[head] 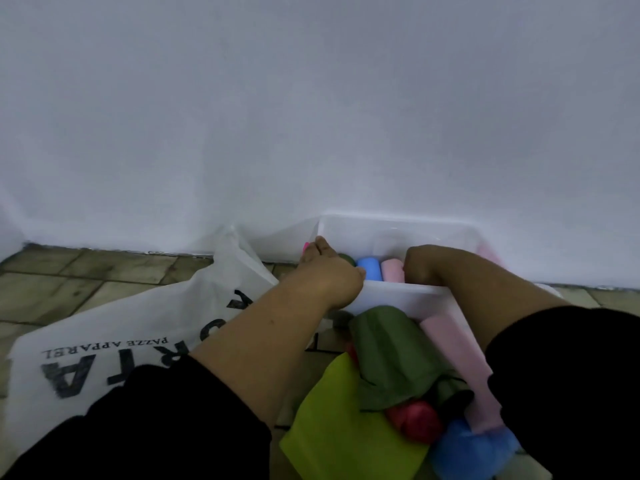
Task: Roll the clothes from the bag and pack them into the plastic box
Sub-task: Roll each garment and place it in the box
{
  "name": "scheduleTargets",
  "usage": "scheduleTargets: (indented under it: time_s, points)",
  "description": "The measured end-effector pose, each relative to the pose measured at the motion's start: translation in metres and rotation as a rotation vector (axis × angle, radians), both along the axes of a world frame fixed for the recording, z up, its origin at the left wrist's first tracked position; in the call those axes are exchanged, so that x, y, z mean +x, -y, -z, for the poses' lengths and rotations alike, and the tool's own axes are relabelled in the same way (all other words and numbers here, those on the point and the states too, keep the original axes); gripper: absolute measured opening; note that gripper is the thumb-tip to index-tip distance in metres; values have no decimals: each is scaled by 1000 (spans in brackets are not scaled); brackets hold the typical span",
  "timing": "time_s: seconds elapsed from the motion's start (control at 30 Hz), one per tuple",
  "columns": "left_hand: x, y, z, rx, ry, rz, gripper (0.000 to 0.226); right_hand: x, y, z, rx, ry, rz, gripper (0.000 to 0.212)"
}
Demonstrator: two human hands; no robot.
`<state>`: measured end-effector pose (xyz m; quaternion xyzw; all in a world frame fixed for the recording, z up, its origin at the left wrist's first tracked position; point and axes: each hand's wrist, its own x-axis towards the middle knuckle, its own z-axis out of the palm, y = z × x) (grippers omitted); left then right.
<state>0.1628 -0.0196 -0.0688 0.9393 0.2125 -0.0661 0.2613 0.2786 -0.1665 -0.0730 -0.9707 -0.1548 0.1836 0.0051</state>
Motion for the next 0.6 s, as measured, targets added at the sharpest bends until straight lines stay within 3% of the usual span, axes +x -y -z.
scheduleTargets:
  time_s: [0.3,0.37,0.5,0.57,0.6]
  points:
    - [2,0,0,-10,3,-19,89,-4,3,-9,-97,-67,-72,44]
    - [1,0,1,-4,27,-22,89,-15,8,-24,13,-18,-78,43]
    - [-19,-2,0,-44,161,-12,88,-57,41,-62,611,385,99,10]
    - [-50,-6,-5,-37,279,40,85,-89,71,-72,617,404,101,3]
    - [-70,-8,-6,-33,337,81,81,-105,85,-72,540,319,88,5]
